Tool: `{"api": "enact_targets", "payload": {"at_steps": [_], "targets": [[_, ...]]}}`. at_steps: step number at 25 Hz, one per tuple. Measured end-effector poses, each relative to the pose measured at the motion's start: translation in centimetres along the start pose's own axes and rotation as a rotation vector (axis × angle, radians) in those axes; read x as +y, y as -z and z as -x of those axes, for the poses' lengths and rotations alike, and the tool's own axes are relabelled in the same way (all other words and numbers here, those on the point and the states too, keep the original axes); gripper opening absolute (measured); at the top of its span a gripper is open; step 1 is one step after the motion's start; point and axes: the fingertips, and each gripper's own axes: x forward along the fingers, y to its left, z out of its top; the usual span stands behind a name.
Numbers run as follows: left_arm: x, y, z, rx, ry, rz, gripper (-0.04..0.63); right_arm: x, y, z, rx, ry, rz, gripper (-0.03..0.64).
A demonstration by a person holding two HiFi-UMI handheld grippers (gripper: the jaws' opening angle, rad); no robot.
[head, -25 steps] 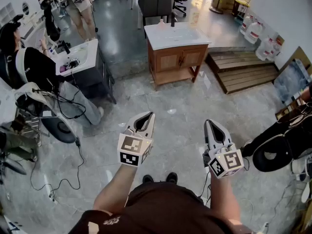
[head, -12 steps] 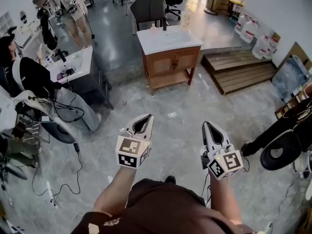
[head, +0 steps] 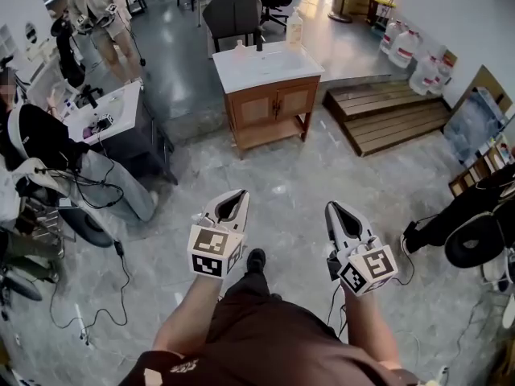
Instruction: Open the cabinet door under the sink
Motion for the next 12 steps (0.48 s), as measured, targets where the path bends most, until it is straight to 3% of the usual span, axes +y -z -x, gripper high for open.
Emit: {"api": "enact_targets", "payload": {"at_steps": [6,12], "targets": [[3.2,0.0,-6.4,0.002,0.019,0.02,0.018,-3.7,0.8,-5.5,0.04,0.007,-0.007,0.014],[11.0,-1.2,-15.4,0.008,0.021,0.042,0.018,-8.4,0.8,-16.3,0.083,0.011,-0.004,0.015]]}}
